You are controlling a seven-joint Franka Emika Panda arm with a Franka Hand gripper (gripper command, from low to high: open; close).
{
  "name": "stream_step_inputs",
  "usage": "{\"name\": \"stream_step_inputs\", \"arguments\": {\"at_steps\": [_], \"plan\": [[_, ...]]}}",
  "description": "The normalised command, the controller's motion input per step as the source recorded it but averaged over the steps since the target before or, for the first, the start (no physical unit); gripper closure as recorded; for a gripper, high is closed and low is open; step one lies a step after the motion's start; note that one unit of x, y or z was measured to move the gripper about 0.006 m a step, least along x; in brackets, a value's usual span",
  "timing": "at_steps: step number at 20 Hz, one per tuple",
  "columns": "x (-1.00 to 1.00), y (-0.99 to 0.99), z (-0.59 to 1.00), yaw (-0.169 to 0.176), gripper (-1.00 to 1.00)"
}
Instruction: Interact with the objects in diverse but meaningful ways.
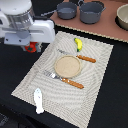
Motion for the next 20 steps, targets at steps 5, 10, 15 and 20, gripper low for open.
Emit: {"name": "stream_step_inputs", "arguments": {"at_steps": [5, 10, 15, 20], "plan": [[0.69, 0.55, 0.25, -0.041, 1.0], [0.56, 0.45, 0.16, -0.037, 1.0], [0.44, 0.37, 0.06, -0.022, 1.0], [0.44, 0.55, 0.03, 0.018, 1.0]]}}
